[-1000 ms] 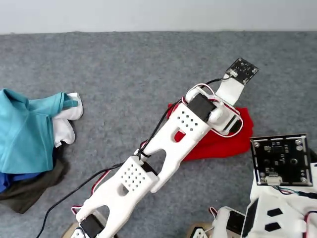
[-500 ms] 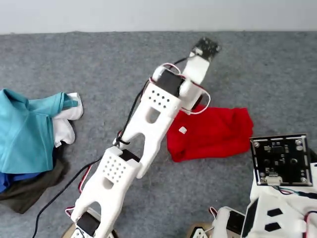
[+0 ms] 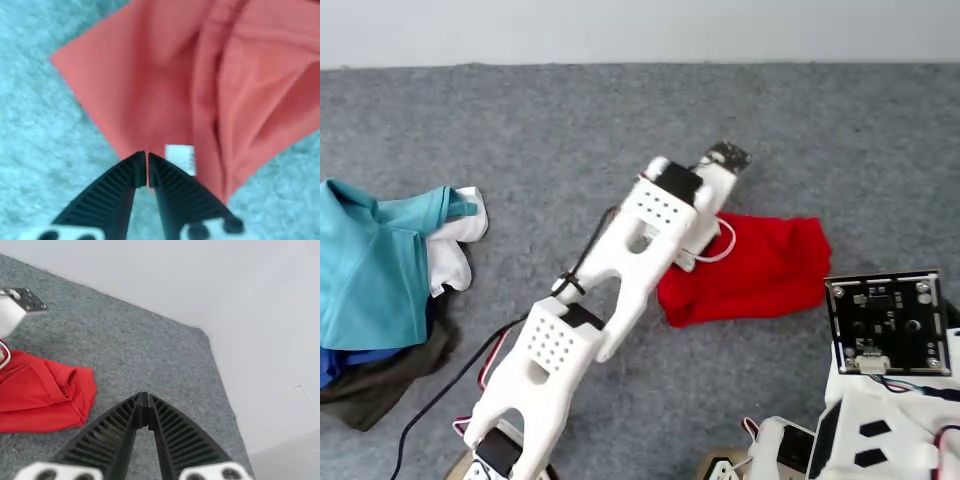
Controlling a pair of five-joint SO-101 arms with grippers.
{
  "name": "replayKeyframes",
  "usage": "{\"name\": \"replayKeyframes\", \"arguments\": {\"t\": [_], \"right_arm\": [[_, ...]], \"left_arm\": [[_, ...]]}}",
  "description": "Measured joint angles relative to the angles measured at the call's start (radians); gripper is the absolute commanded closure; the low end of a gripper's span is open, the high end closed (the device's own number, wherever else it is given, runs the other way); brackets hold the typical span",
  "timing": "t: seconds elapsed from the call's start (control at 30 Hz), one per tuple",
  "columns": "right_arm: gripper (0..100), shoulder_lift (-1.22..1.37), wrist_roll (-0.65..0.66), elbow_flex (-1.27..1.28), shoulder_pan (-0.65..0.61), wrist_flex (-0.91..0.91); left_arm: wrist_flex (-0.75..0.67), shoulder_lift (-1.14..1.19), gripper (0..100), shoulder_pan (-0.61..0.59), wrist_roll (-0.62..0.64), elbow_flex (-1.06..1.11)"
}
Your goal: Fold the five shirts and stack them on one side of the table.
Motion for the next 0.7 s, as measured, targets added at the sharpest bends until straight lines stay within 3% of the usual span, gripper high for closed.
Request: {"name": "replayKeyframes", "arguments": {"t": [0.17,0.47,0.7], "right_arm": [[98.3,0.000,0.000,0.000,0.000,0.000],[98.3,0.000,0.000,0.000,0.000,0.000],[98.3,0.000,0.000,0.000,0.000,0.000]], "left_arm": [[-0.008,0.000,99,0.072,-0.002,0.078],[-0.002,-0.112,99,0.319,-0.011,0.092],[-0.002,-0.166,99,0.292,-0.011,0.095]]}}
